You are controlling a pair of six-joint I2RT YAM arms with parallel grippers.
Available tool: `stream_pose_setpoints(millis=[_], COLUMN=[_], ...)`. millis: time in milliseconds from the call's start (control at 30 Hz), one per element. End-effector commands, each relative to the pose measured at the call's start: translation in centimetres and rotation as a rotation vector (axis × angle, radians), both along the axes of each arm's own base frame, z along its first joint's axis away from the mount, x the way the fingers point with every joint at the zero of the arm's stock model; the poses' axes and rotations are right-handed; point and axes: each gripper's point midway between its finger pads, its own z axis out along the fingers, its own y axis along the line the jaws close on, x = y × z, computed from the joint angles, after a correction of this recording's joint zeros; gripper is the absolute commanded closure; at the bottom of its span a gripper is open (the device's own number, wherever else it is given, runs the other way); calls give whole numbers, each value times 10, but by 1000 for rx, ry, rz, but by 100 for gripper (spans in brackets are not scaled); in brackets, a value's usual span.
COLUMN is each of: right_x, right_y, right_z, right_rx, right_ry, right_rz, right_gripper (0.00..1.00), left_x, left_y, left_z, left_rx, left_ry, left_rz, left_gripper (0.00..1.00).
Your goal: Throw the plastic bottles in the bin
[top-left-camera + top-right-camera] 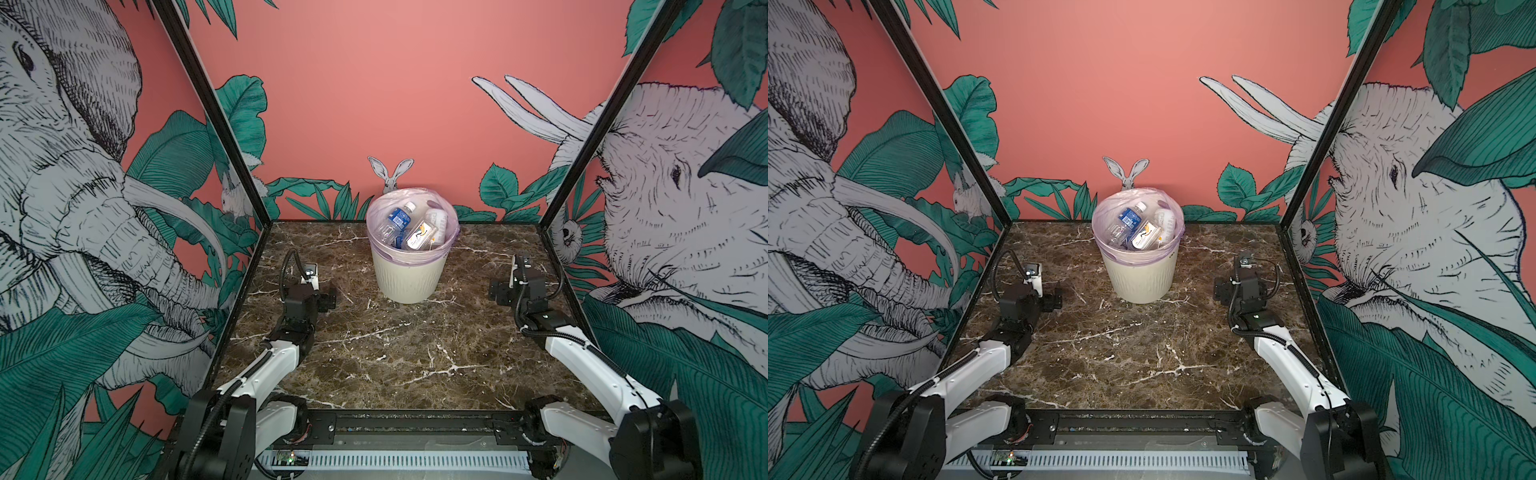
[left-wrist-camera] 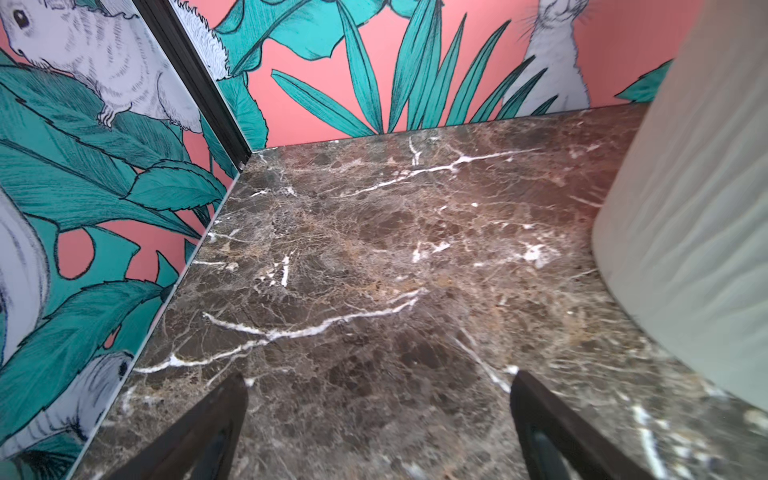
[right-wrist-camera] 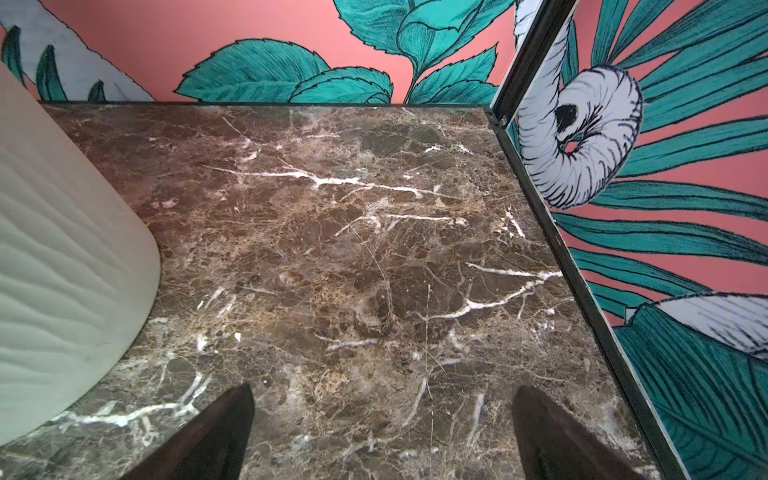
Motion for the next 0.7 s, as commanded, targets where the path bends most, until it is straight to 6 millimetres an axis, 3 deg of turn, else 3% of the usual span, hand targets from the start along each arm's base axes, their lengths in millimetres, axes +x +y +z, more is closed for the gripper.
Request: stream_pose_setpoints(millis=[0,133,667], right_x=[15,18,31], right_y=[-2,-6,-15], right_z=[23,12,-24], right_rx=[-18,-34,-47], right_ry=[-122,-120,-109], right_rz=[-2,-13,19], right_gripper=[1,0,0], left_x=[10,18,44], left_y=[6,7,8], left_z=[-3,-20,-50], left_rx=[44,28,-50], left_ry=[-65,-70,-21], left_rz=[-20,-32,-126], left_gripper=[0,0,0])
